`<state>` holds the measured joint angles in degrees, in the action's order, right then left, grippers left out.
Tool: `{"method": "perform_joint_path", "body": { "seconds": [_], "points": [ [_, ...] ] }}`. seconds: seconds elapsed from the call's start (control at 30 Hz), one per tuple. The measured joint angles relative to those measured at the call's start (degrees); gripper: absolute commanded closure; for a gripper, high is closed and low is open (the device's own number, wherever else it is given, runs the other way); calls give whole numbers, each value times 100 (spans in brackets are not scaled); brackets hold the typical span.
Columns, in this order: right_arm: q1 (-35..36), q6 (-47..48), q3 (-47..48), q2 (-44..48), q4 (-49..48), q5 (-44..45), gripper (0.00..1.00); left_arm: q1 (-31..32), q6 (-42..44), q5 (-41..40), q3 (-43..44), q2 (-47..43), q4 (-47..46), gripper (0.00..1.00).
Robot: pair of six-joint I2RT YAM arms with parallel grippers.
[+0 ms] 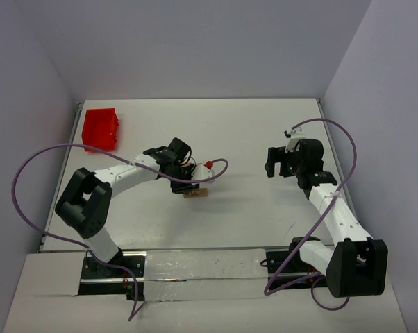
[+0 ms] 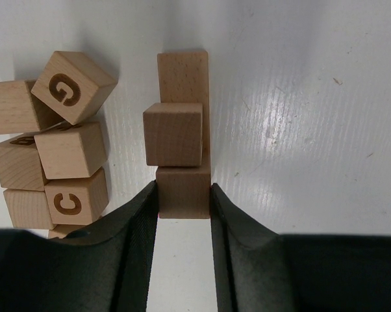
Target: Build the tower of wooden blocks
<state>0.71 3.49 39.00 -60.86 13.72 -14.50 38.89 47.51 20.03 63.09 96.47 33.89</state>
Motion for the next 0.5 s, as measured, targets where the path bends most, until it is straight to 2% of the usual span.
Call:
{"method": "perform_joint_path", "body": {
  "seconds": [0.13, 0.37, 0.5],
  "points": [
    [0, 0, 0, -2, 2, 0, 0, 0, 18, 0, 0, 2, 0, 46],
    [0, 0, 0, -2, 4, 0, 0, 0, 52, 0, 1, 4, 1, 23],
    [0, 0, 0, -2, 4, 0, 0, 0, 77, 0, 43, 4, 88, 16]
  ]
}}
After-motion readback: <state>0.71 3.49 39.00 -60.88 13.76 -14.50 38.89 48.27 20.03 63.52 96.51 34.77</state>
